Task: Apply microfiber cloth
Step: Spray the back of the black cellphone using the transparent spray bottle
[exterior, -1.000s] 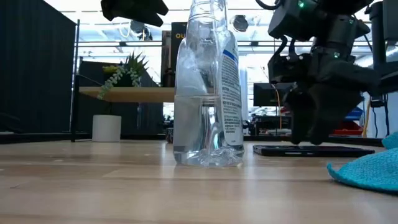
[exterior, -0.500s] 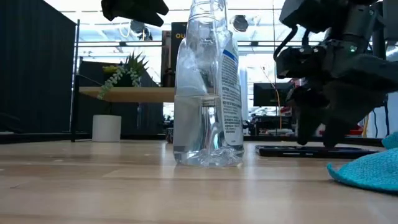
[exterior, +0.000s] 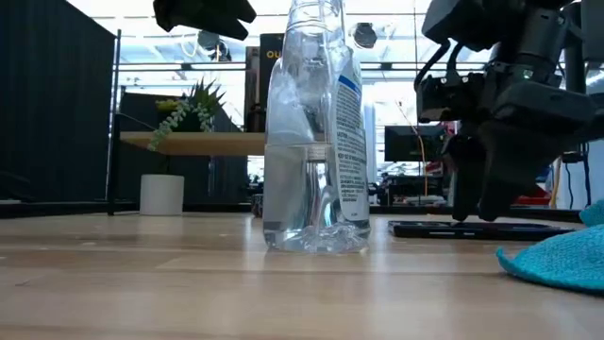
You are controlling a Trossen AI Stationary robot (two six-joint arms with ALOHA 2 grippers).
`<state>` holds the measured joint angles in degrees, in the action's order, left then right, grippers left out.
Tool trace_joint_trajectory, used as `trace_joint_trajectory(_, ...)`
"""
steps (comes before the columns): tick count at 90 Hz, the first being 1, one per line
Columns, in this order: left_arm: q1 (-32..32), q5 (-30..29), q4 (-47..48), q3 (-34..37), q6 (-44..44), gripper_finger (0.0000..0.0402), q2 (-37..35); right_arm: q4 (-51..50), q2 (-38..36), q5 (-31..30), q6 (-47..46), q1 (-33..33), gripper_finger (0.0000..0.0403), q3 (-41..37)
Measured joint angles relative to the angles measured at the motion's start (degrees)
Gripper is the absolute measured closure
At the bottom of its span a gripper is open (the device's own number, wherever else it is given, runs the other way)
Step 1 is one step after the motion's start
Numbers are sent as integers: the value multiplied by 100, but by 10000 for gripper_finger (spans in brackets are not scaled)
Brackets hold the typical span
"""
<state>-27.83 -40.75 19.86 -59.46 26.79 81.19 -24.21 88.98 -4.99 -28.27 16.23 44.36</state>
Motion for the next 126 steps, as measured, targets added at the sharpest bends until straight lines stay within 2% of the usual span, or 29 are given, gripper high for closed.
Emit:
trace_joint_trajectory(10,0,-1,0,0,0,224,2,-52,-2,2,2,0,7,0)
trace_joint_trajectory(37,-1,-2,1,0,5,224,1,-134,-4,-72,491,-2,14,0)
trace_joint_trajectory(71,-1,-2,2,0,13,224,2,-85,-4,36,23,52,14,0)
trace_joint_trajectory(98,-1,-2,20,0,131,224,2,-90,0,-271,39,188,14,0)
trace_joint_trajectory(126,-7,0,23,0,134,224,2,26,613,-315,35,229,14,39)
